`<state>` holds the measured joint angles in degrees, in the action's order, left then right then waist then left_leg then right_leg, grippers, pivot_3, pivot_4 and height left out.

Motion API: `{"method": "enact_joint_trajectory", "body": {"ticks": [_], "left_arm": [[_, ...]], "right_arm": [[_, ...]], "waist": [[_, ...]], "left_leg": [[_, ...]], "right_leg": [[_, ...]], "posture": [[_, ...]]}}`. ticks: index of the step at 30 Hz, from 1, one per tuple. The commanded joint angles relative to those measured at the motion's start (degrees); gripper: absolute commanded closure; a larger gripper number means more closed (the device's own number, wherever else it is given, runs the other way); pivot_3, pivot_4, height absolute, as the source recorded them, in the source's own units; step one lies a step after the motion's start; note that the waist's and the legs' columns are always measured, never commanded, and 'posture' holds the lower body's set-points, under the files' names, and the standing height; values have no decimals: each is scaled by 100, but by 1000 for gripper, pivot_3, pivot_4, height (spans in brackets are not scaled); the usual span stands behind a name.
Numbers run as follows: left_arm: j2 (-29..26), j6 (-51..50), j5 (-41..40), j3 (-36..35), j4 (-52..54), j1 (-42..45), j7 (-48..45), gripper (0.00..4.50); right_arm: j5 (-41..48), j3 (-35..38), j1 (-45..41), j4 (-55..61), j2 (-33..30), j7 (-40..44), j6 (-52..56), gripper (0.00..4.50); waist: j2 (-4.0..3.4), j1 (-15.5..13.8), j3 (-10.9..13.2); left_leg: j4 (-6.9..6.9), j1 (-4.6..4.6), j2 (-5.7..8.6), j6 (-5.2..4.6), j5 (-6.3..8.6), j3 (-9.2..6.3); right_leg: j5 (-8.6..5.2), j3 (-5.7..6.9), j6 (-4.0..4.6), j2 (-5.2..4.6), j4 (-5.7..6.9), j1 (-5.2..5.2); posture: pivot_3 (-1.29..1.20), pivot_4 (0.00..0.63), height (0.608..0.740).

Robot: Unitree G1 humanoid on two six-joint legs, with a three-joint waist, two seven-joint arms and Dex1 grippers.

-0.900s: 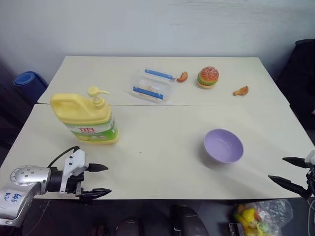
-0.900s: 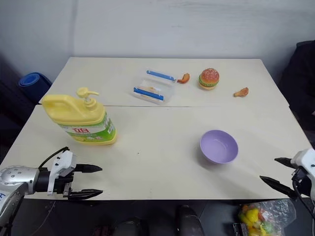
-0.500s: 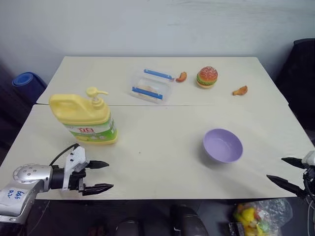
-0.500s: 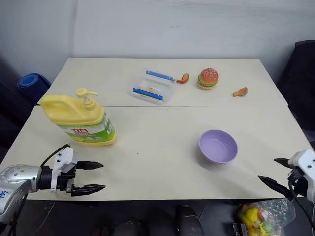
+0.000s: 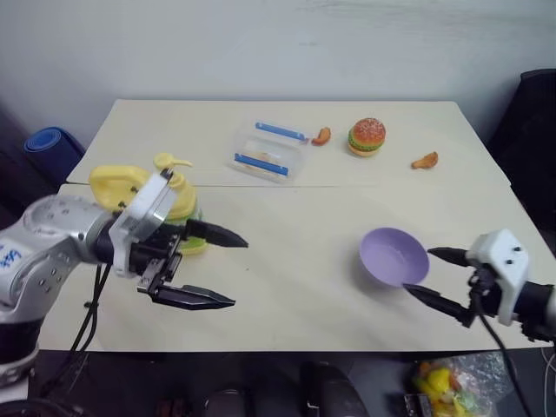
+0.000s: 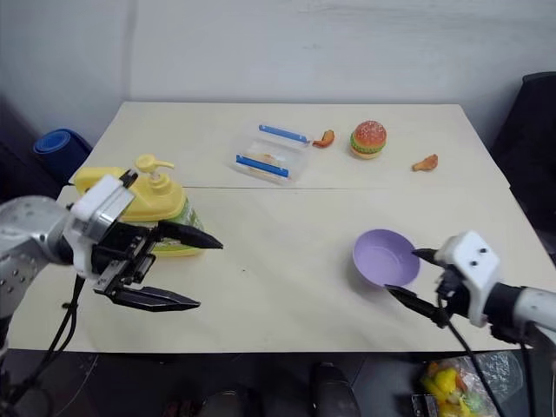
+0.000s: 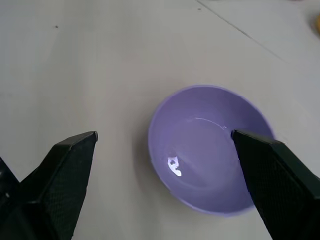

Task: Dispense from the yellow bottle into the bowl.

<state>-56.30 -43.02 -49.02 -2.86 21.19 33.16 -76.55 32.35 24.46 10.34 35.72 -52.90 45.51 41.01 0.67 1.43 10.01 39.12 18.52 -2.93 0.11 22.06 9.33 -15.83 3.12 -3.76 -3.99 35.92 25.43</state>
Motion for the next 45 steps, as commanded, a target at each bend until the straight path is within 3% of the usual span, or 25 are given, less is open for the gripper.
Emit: {"method": "enact_joint_trajectory", "body": {"ticks": [1,6,17,20,31,41,45], "left_arm": [[63,298,366,476,-271,570,-518,0],[324,574,753,854,-598,968,-761,0],[546,723,1021,925,-787,1127,-914,0],[547,752,1067,908,-772,1102,-925,0],[541,893,1210,913,-810,996,-984,0],[682,966,1274,872,-903,1064,-863,0],[654,470,802,381,-977,1404,-576,0]], "right_arm": [[-443,-782,-382,-87,131,-427,-43,43],[-1103,-1702,-806,-590,507,-897,-231,43],[-2101,-2574,-1227,-1797,1045,-1173,-1038,43],[-2195,-2599,-1355,-2116,1236,-1214,-1176,633],[-2360,-2555,-1267,-2089,1291,-1110,-1372,4431],[-2678,-2581,-1225,-1850,1070,-981,-1512,4431],[-2767,-2872,-1976,-1494,567,-310,-1552,4431]], "waist": [[9,2,5],[14,10,8],[14,16,8],[14,15,8],[16,14,6],[18,10,5],[20,25,12]], "left_leg": [[1,2,0,-1,0,3],[4,2,-1,-2,0,22],[10,1,-13,-4,-2,61],[11,0,-15,-3,-2,65],[13,-1,-19,-3,-2,65],[18,-2,-22,-1,-2,66],[25,1,-23,-2,-2,66]], "right_leg": [[1,4,-2,5,-3,1],[4,9,-9,13,-3,7],[6,-8,-12,24,1,12],[6,-10,-12,26,2,13],[6,-15,-12,29,5,13],[6,-16,-11,32,7,12],[7,-16,-13,33,10,14]], "posture": [[0,150,740],[0,150,740],[0,150,740],[0,150,740],[0,150,740],[0,150,740],[0,150,740]]}}
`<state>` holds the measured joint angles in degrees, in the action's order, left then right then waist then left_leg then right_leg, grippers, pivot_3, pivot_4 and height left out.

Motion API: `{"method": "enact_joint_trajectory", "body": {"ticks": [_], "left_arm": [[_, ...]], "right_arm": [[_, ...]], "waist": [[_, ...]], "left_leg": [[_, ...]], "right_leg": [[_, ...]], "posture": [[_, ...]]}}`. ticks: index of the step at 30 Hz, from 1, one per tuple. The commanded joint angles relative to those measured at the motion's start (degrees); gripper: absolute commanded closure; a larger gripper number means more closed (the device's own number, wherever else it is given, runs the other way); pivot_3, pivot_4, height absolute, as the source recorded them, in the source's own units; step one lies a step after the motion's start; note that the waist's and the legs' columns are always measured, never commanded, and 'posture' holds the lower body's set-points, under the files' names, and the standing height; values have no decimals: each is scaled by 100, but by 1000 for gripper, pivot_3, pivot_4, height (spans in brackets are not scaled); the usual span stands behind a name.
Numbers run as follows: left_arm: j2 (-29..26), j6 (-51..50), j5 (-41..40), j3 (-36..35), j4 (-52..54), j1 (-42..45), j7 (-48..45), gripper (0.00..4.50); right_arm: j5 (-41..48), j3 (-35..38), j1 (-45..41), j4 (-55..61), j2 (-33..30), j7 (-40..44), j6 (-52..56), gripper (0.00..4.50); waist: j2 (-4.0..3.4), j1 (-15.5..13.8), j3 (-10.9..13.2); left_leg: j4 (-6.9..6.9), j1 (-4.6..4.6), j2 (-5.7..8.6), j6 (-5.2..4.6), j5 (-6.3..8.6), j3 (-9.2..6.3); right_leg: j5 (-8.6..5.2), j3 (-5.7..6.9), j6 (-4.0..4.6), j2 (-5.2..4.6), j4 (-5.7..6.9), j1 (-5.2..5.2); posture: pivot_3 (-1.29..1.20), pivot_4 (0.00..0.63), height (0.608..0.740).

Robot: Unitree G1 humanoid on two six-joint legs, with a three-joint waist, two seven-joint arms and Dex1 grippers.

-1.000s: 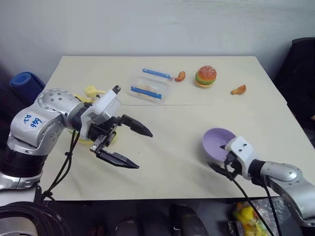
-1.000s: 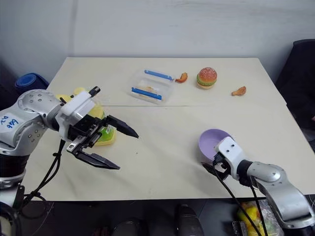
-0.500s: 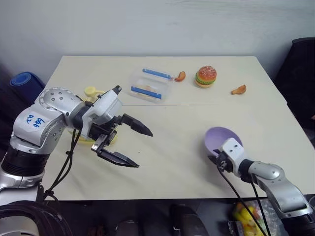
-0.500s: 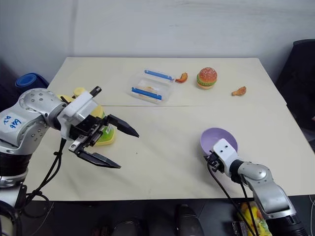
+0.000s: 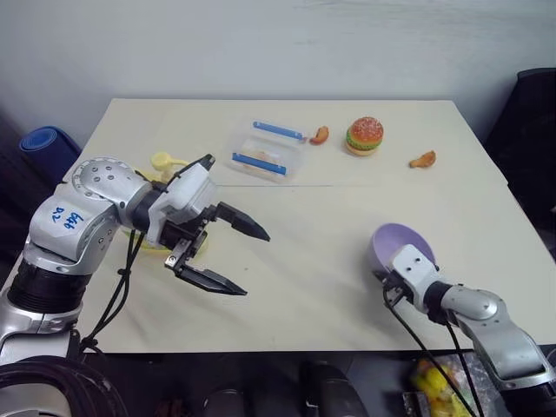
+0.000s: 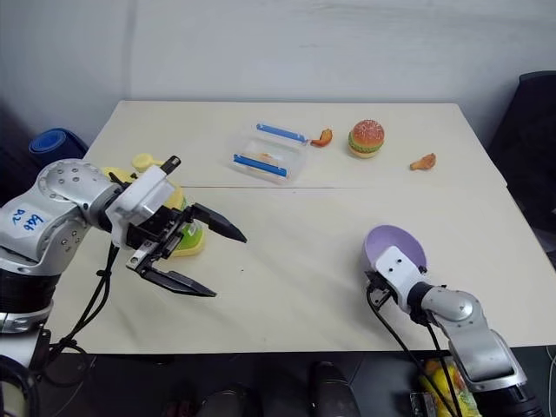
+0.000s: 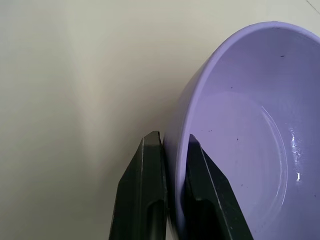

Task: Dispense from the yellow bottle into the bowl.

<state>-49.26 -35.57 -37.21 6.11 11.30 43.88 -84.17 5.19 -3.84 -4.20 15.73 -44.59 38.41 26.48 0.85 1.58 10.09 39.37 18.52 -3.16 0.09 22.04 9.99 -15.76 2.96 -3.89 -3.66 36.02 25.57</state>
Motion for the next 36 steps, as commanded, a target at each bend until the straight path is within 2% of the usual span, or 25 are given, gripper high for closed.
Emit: {"method": "enact_joint_trajectory", "body": {"ticks": [1,6,11,14,18,23,31,36], "left_arm": [[-87,-402,-491,-658,-34,423,248,0],[-458,-1076,-1018,-1469,-432,909,542,0],[-1084,-1509,-1250,-2124,-1094,1359,721,0],[-1464,-1332,-953,-2263,-1600,1450,763,0],[-1906,-436,-97,-2118,-2497,1365,770,0],[-1868,281,526,-1934,-3446,1511,850,0],[-1669,994,1049,-1538,-3369,965,501,0],[-1465,1336,1310,-1405,-3599,1041,492,0]], "right_arm": [[-53,-161,-780,521,-319,553,-96,4431],[-180,-996,-2249,243,-129,1332,-206,4431],[-387,-1846,-3817,-646,708,1894,-504,4431],[-634,-2242,-4631,-1424,1256,2097,-868,4431],[-781,-2539,-5536,-2372,2014,2354,-1326,4431],[-854,-2662,-6267,-3314,2697,2699,-1709,4431],[-800,-2597,-6939,-3824,3287,3227,-1883,4431],[-968,-2667,-7390,-4345,3524,3416,-2088,4431]], "waist": [[1,33,4],[-1,80,5],[3,60,7],[9,109,10],[8,171,10],[11,175,9],[12,266,9],[13,346,9]], "left_leg": [[2,1,-1,0,0,-3],[2,-8,-16,5,2,-10],[15,10,-23,11,4,4],[63,82,-20,10,5,6],[67,80,-22,11,5,20],[70,85,-28,11,5,23],[73,100,-39,14,6,18],[80,98,-43,22,7,10]], "right_leg": [[4,0,-4,4,2,7],[5,-8,0,20,9,12],[-5,8,17,23,22,31],[-4,5,17,16,100,106],[-11,21,28,14,111,104],[-15,37,36,12,120,105],[-17,61,39,2,122,111],[-25,68,54,1,141,111]], "posture": [[0,150,740],[0,150,740],[0,150,740],[0,150,740],[0,150,740],[0,150,740],[0,150,740],[0,150,740]]}}
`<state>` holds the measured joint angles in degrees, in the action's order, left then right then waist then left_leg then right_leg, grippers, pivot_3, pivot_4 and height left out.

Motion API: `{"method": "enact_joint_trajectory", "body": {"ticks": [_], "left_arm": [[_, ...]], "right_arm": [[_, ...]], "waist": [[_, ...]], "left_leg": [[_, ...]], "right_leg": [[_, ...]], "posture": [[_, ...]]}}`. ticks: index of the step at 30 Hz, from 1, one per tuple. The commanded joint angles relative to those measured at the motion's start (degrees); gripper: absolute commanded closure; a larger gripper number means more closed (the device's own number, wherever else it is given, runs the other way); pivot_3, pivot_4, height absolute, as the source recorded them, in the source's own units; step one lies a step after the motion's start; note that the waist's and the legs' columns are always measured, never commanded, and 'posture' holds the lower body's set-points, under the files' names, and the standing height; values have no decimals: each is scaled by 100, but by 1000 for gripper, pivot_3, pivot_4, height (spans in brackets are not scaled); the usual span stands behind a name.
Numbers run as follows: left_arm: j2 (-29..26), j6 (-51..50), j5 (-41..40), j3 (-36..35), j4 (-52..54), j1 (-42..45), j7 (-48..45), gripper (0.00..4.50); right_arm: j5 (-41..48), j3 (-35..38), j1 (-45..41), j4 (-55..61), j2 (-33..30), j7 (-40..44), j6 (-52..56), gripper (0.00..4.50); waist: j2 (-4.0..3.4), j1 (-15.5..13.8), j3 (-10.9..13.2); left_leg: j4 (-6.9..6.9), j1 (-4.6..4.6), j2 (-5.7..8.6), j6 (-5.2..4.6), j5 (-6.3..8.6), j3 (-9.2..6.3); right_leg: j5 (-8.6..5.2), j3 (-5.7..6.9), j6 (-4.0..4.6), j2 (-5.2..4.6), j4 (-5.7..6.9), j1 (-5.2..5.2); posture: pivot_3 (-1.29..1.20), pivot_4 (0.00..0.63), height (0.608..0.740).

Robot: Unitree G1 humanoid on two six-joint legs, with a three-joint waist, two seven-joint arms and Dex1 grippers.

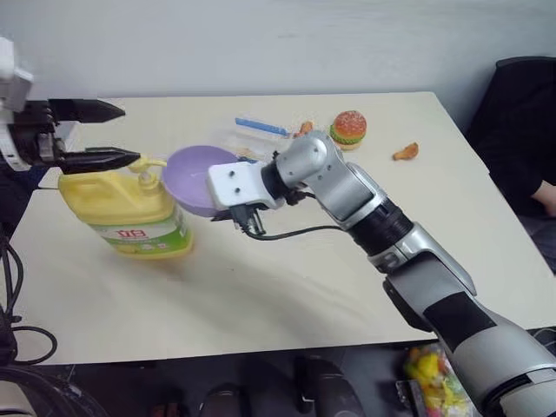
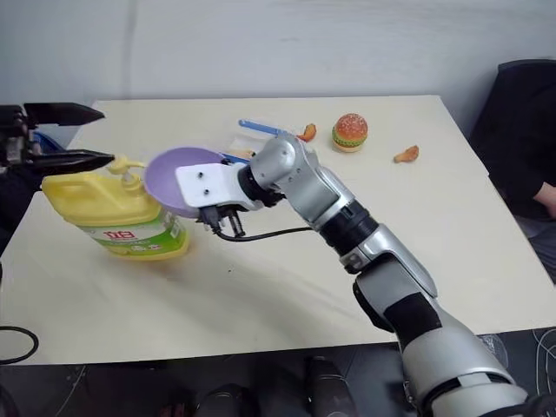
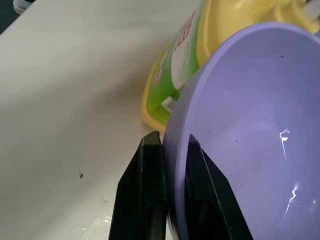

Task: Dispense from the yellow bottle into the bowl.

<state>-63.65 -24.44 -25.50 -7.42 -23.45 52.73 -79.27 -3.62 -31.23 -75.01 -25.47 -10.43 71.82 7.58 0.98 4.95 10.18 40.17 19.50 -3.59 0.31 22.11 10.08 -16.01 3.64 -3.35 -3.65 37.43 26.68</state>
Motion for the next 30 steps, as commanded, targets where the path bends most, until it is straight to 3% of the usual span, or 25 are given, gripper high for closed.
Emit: {"method": "enact_joint_trajectory", "body": {"ticks": [1,8,12,24,30], "left_arm": [[4,255,160,-63,-203,228,19,0],[43,139,60,-194,-458,440,-47,0],[-62,-172,-208,-415,-341,289,-253,762],[-450,34,-46,-513,-58,-527,-574,4467],[-400,146,26,-453,46,-630,-525,4467]], "right_arm": [[-138,60,-430,-420,175,55,-258,4431],[-357,210,-965,-1567,543,-65,-739,4431],[-379,266,-1017,-1757,601,-48,-841,4451],[-362,318,-990,-1785,632,68,-815,4451],[-286,391,-966,-1560,695,279,-611,4451]], "waist": [[0,23,0],[0,155,0],[0,197,0],[0,298,0],[0,296,0]], "left_leg": [[0,-1,-1,1,0,-1],[-8,1,-4,4,0,-1],[-8,1,-9,4,0,-7],[-9,1,-16,4,0,-27],[-9,3,-16,4,0,-26]], "right_leg": [[-1,1,2,0,0,0],[-4,5,7,-2,1,4],[-5,6,7,-2,2,7],[-6,4,9,-11,7,10],[-6,5,9,-14,9,11]], "posture": [[0,150,740],[0,150,740],[0,150,740],[0,150,740],[0,150,740]]}}
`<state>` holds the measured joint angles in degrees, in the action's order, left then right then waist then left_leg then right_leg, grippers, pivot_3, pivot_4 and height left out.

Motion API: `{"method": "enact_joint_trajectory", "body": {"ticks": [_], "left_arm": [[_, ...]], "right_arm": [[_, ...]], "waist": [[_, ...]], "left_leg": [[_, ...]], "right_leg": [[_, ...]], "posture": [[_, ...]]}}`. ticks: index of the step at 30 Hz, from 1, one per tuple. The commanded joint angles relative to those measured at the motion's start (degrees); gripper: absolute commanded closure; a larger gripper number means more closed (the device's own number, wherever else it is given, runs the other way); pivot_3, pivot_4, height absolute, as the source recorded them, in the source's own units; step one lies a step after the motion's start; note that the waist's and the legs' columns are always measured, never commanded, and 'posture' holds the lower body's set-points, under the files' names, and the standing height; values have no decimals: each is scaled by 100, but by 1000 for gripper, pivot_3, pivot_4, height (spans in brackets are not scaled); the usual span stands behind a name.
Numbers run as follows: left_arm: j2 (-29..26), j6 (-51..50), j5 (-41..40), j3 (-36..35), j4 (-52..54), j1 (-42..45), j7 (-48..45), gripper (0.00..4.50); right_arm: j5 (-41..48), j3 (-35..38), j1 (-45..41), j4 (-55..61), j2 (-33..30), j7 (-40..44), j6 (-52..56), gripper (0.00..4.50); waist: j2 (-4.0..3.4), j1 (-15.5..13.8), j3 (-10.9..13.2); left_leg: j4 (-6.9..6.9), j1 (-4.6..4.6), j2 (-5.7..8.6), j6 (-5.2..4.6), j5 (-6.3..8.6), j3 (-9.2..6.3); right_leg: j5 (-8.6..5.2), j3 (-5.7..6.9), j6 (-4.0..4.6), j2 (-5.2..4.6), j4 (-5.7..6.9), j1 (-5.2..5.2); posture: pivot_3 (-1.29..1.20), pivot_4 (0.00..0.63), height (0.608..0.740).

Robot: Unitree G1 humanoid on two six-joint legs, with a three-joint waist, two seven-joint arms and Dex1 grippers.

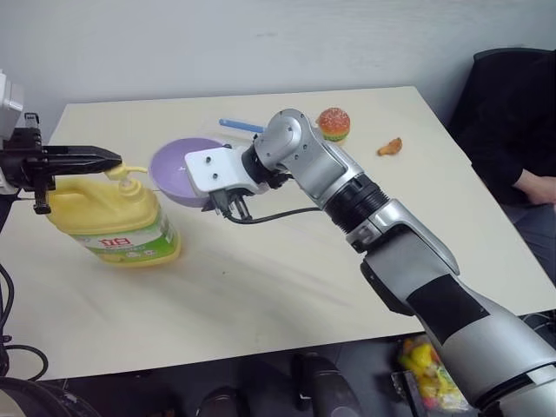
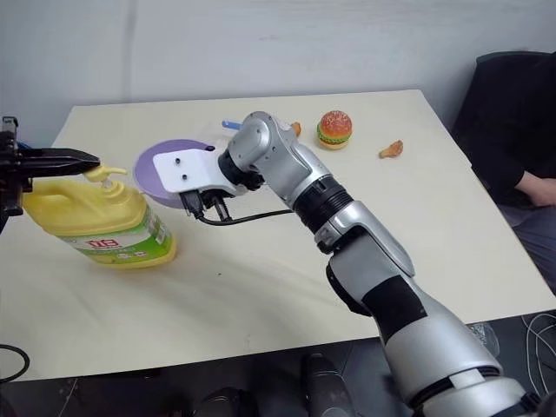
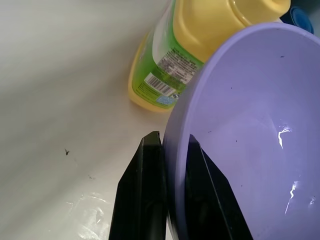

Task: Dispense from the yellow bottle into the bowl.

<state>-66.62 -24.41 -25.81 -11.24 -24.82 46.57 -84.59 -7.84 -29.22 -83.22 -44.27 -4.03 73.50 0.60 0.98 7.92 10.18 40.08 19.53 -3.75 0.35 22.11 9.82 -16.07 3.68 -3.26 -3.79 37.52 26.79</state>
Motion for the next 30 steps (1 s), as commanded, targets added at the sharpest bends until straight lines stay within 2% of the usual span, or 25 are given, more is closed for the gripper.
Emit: {"method": "enact_joint_trajectory", "body": {"ticks": [1,11,18,30], "left_arm": [[-107,157,70,-69,189,-28,3,4467],[-153,217,157,-72,188,-173,14,4467],[-176,544,410,112,307,-630,13,4467],[55,916,576,395,441,-1031,238,4467]], "right_arm": [[147,207,-133,379,66,141,136,4451],[204,267,-42,869,-6,326,433,4451],[276,284,-69,1021,-31,467,544,4451],[309,226,35,1368,-30,623,744,4451]], "waist": [[0,0,0],[0,0,0],[0,1,0],[-4,-5,-4]], "left_leg": [[0,0,0,0,0,0],[0,0,1,0,0,0],[-1,-12,1,0,0,0],[-1,-30,3,0,0,2]], "right_leg": [[0,0,0,0,0,0],[0,0,0,1,1,1],[-1,-7,2,-5,9,1],[-4,-10,6,-43,24,-7]], "posture": [[0,150,740],[0,150,740],[0,150,740],[0,150,740]]}}
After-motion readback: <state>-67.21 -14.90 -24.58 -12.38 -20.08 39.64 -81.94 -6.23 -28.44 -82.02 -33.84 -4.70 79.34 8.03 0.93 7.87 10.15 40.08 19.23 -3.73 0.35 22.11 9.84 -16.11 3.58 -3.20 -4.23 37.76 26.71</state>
